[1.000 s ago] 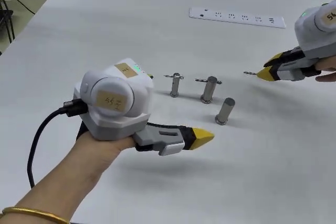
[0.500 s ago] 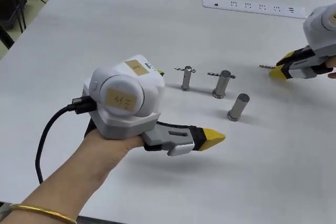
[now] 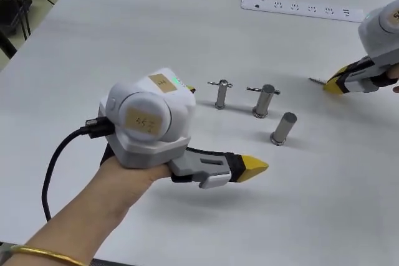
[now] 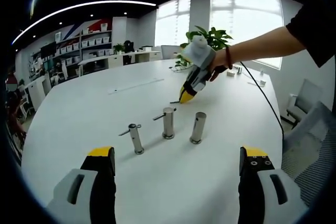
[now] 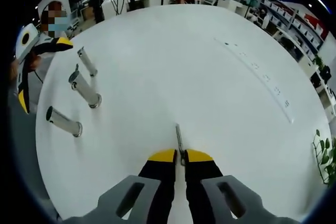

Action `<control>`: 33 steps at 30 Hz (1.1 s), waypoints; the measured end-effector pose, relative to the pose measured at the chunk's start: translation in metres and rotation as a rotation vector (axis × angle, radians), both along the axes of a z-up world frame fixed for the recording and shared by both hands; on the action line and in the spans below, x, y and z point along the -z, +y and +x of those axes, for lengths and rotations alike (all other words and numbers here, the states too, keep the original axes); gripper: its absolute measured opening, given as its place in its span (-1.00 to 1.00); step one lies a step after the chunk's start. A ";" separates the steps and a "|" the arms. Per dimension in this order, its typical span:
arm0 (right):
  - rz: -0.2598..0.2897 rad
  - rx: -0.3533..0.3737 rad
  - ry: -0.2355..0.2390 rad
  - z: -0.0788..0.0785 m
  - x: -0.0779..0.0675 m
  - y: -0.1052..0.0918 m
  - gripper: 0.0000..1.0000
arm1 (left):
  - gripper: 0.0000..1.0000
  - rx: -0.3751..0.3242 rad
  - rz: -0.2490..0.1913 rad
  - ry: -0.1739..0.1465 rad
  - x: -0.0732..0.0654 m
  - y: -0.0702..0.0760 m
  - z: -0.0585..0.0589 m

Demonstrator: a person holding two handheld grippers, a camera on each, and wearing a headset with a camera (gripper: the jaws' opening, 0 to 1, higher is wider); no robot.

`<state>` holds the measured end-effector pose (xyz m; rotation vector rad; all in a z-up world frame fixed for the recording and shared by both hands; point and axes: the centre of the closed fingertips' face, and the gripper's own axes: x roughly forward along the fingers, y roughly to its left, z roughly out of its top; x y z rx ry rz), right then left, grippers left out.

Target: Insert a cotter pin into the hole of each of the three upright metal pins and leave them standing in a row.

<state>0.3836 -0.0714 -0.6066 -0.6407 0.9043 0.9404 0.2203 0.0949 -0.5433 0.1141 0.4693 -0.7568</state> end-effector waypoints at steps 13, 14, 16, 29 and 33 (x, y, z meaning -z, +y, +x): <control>-0.069 -0.026 -0.011 -0.003 0.001 -0.004 -1.00 | 0.93 -0.006 -0.006 0.004 0.000 0.002 0.000; -0.071 -0.023 -0.012 -0.003 0.001 -0.004 -1.00 | 0.93 -0.008 -0.011 0.008 0.000 0.002 0.000; -0.080 -0.043 -0.029 -0.002 0.002 -0.004 -1.00 | 0.92 -0.009 -0.020 0.014 0.000 0.001 0.000; -0.053 -0.082 -0.124 -0.007 -0.019 0.004 -1.00 | 0.83 0.009 -0.038 0.015 -0.001 -0.005 -0.003; -0.033 -0.113 -0.153 -0.018 -0.029 0.013 -1.00 | 0.77 -0.002 -0.068 0.016 -0.006 -0.006 -0.002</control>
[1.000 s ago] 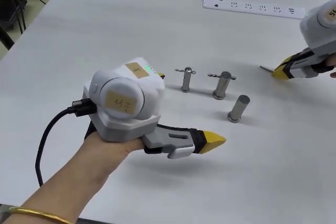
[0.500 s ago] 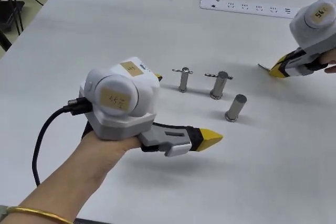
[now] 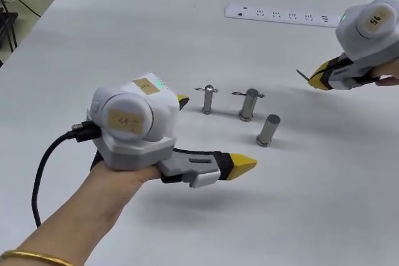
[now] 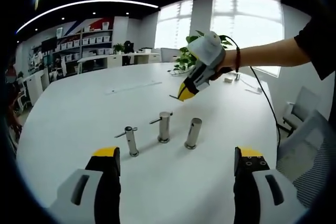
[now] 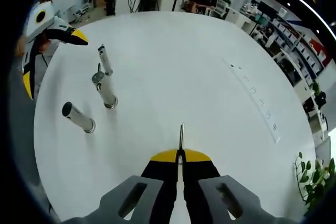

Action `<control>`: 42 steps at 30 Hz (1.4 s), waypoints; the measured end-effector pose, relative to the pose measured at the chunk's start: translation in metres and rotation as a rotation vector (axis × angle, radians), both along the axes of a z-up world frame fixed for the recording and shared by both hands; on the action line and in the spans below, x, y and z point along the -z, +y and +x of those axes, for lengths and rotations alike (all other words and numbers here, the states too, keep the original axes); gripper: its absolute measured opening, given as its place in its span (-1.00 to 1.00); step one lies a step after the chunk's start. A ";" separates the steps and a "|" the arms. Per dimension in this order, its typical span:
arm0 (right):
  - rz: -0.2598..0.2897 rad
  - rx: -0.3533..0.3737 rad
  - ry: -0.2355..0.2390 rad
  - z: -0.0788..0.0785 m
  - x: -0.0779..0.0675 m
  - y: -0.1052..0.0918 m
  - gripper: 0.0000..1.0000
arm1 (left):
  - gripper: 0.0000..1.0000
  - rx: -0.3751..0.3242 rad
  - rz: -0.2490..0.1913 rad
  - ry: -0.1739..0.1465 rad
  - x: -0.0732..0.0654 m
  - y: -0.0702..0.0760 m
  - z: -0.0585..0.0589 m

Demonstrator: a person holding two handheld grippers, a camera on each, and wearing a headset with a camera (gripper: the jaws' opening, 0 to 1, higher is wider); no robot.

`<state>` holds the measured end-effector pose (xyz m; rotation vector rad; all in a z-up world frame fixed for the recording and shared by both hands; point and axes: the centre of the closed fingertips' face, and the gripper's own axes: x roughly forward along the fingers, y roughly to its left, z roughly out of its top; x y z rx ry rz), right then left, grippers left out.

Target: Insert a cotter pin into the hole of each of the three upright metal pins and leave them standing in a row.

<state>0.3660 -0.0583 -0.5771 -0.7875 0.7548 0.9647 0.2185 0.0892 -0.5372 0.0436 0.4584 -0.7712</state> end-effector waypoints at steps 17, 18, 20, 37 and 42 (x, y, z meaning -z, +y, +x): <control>0.120 -0.135 -0.089 -0.052 -0.046 0.045 -1.00 | 0.46 0.018 -0.112 -0.013 -0.033 -0.013 0.011; 0.121 -0.141 -0.091 -0.057 -0.048 0.048 -1.00 | 0.43 0.020 -0.114 -0.012 -0.034 -0.013 0.012; 0.126 -0.161 -0.100 -0.066 -0.052 0.053 -1.00 | 0.38 0.024 -0.119 -0.012 -0.036 -0.015 0.013; 0.146 -0.306 -0.125 -0.117 -0.063 0.082 -1.00 | -0.18 0.064 -0.170 0.099 -0.038 -0.029 0.011; 0.149 -0.340 -0.131 -0.125 -0.065 0.086 -1.00 | -0.32 0.051 -0.190 0.151 -0.034 -0.032 0.011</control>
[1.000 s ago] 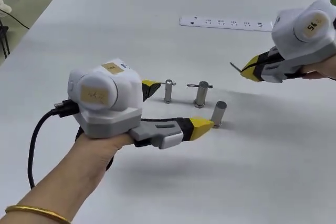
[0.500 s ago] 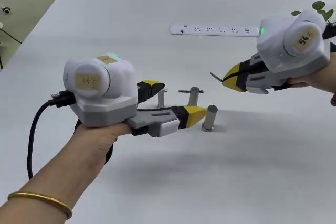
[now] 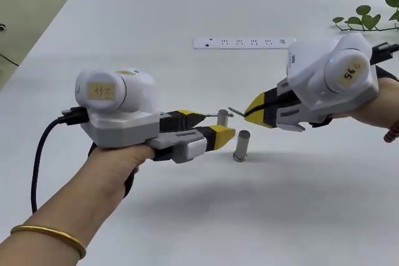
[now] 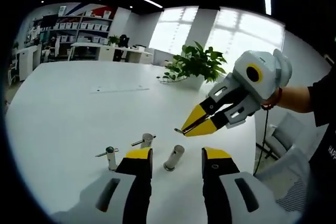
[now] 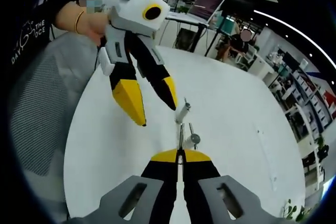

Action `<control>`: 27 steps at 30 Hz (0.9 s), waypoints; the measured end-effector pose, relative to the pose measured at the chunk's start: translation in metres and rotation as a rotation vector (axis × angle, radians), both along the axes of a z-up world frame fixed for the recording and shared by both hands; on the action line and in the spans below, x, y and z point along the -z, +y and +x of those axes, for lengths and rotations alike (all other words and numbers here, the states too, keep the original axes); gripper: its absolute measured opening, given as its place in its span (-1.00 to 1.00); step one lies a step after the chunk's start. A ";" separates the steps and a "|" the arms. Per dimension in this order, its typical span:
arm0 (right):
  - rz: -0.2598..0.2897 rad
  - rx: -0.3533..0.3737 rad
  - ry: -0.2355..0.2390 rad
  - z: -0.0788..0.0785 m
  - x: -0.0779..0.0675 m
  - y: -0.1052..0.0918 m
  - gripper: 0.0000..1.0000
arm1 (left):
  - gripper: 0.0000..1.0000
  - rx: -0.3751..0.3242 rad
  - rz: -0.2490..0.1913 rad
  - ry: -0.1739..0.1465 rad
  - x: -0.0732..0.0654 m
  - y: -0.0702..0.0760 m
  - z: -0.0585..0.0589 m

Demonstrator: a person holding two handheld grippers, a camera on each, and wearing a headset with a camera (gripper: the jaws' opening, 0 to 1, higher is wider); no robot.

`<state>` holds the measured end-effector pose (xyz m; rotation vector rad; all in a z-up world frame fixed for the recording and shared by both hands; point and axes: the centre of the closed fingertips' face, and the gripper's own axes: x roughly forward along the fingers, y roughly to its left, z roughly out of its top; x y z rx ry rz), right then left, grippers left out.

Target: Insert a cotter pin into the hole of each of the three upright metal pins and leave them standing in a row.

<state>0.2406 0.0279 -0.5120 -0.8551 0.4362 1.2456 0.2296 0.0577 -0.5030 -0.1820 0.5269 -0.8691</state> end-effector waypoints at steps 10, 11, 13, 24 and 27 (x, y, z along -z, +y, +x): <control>-0.027 -0.071 -0.015 -0.015 0.004 0.006 -1.00 | -0.63 0.005 -0.024 0.057 0.002 -0.006 -0.005; -0.026 -0.077 -0.012 -0.016 0.004 0.007 -1.00 | -0.66 0.005 -0.026 0.061 0.002 -0.007 -0.005; -0.022 -0.089 -0.011 -0.019 0.003 0.009 -1.00 | -0.70 0.008 -0.028 0.063 0.002 -0.007 -0.006; -0.022 -0.128 -0.027 -0.026 0.001 0.017 -1.00 | -0.91 0.016 -0.073 0.103 -0.001 -0.011 -0.010; -0.020 -0.130 -0.029 -0.027 0.000 0.018 -1.00 | -0.97 0.016 -0.077 0.107 -0.002 -0.012 -0.011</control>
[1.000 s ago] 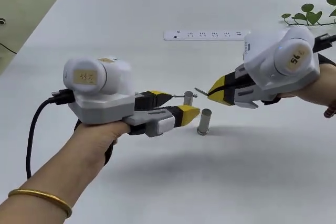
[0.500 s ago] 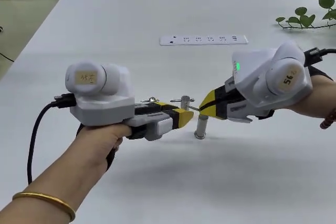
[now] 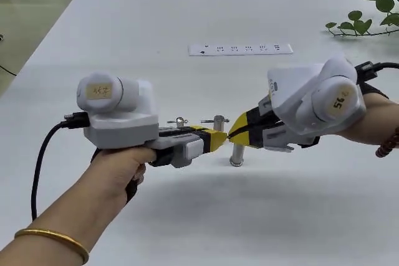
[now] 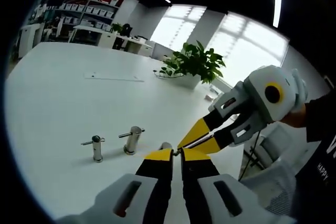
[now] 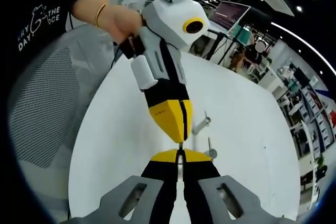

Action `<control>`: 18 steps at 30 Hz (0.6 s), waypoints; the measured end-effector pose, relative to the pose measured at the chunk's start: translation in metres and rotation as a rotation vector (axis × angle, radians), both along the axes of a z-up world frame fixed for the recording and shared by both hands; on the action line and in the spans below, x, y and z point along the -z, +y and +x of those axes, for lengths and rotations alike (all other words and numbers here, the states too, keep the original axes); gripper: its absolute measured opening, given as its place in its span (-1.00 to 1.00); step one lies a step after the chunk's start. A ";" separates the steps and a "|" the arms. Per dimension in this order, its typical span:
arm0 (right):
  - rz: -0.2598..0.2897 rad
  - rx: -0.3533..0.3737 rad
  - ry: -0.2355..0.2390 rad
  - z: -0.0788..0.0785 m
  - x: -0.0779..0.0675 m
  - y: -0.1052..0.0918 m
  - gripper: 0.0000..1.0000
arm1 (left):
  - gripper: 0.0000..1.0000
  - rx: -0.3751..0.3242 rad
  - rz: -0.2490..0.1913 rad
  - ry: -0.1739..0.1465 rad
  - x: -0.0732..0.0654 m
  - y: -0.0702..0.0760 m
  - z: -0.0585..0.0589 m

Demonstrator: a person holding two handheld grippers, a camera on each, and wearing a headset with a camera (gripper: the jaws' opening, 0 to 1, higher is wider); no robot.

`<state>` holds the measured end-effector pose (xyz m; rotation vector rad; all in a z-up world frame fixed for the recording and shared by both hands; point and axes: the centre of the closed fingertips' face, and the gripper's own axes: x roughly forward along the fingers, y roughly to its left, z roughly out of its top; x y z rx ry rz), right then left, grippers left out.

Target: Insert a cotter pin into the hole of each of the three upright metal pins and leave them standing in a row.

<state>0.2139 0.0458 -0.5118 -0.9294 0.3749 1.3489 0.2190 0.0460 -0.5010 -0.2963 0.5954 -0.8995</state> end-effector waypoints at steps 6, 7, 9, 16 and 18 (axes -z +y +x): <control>0.003 0.001 -0.008 0.001 -0.001 0.001 -1.00 | -1.00 0.001 -0.020 0.019 -0.001 -0.001 -0.002; 0.003 0.002 -0.009 0.001 -0.001 0.001 -1.00 | -1.00 -0.002 -0.023 0.024 -0.001 -0.001 -0.002; 0.003 0.002 -0.013 0.001 -0.001 0.001 -1.00 | -1.00 -0.005 -0.025 0.029 -0.001 -0.001 -0.001; 0.020 0.021 -0.004 0.001 -0.002 0.002 -1.00 | -1.00 0.011 -0.015 0.001 -0.003 -0.001 -0.002; 0.026 0.033 0.002 0.001 -0.002 0.002 -1.00 | -1.00 0.010 -0.013 -0.003 -0.003 -0.001 -0.002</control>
